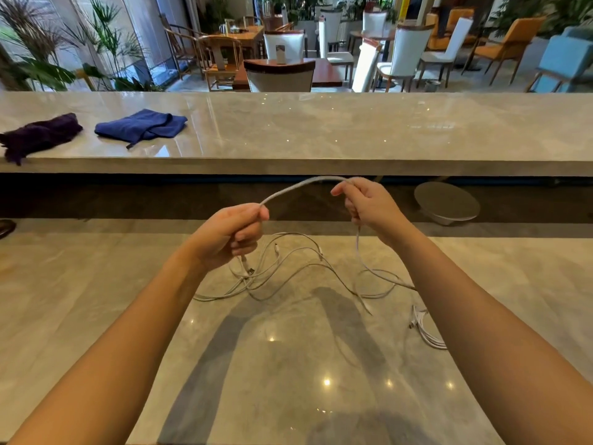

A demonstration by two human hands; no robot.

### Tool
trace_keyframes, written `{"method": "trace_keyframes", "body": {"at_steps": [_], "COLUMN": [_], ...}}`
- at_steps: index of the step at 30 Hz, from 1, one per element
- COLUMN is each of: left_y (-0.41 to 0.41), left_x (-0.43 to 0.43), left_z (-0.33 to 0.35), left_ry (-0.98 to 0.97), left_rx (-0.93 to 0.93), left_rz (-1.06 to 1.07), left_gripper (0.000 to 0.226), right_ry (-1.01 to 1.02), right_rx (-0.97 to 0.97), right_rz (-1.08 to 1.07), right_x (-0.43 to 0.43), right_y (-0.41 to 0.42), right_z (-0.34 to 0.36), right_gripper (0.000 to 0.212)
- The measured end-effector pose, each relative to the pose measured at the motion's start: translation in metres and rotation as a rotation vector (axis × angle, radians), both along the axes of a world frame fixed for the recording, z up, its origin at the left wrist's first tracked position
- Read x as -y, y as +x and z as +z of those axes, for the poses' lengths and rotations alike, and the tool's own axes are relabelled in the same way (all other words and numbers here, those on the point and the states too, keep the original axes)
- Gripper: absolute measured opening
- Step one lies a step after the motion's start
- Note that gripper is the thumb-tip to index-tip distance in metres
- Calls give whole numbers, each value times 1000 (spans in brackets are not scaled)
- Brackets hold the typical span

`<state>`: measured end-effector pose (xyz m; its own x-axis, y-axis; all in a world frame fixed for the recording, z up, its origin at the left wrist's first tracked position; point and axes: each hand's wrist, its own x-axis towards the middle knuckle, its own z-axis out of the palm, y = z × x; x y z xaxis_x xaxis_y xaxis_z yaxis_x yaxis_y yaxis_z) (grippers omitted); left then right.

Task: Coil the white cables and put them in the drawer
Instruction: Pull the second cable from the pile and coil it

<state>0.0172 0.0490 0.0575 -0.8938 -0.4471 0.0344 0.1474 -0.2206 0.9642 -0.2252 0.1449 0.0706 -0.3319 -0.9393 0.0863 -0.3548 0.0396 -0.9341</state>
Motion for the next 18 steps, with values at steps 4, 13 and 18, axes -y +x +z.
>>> {"method": "trace_keyframes", "body": {"at_steps": [4,13,18], "left_y": [-5,-51,-64], "left_x": [4,1,-18], "left_z": [8,38,16], "left_ry": [173,-161,-629], "left_rx": [-224,36,456], "left_rz": [-20,350,187], "left_gripper": [35,31,18], "right_ry": [203,348,-193], "right_rx": [-256,-925,-1123], "right_rz": [61,380,265], "right_x": [-1,-15,-19], "right_y": [0,59,53], "right_z": [-22,-21,33], "right_gripper": [33,22,20]}}
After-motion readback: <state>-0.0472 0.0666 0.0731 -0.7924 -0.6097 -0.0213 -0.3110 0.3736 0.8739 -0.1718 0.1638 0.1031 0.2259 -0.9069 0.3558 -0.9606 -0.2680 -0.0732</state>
